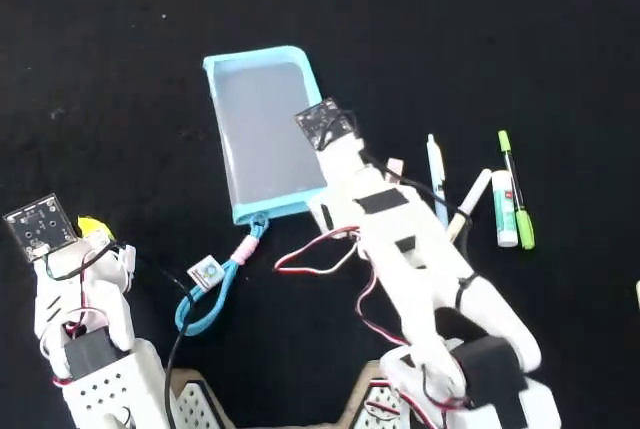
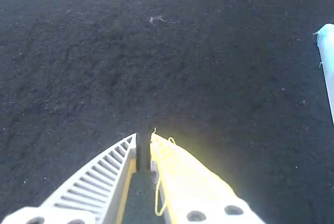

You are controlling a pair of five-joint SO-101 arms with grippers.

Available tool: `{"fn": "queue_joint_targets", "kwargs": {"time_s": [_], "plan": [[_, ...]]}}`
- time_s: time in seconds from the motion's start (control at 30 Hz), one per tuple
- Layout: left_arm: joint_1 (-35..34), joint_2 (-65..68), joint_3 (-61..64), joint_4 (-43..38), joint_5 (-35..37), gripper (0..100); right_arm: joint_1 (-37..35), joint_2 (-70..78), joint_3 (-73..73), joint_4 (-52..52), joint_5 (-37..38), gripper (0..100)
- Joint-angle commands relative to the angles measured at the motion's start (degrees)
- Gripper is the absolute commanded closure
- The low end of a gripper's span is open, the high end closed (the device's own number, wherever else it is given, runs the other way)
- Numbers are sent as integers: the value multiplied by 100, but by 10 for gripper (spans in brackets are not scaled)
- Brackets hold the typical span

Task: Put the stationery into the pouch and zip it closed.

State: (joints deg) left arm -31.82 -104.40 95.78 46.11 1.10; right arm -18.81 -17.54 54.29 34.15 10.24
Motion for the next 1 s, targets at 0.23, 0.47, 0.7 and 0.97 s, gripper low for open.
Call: {"fn": "queue_joint_targets", "kwargs": {"time_s": [0.23,0.47,0.7,0.97], "plan": [[-57,-9,40,-105,44,941,-1231,-1393,-127,1407,-2629,797],[-57,-9,40,-79,44,941,-2154,-963,207,325,-3560,797],[-66,-9,40,-88,44,941,-2303,207,-242,-79,-3824,797],[-66,-9,40,-97,44,941,-2295,1552,-1262,-79,-3798,799]]}}
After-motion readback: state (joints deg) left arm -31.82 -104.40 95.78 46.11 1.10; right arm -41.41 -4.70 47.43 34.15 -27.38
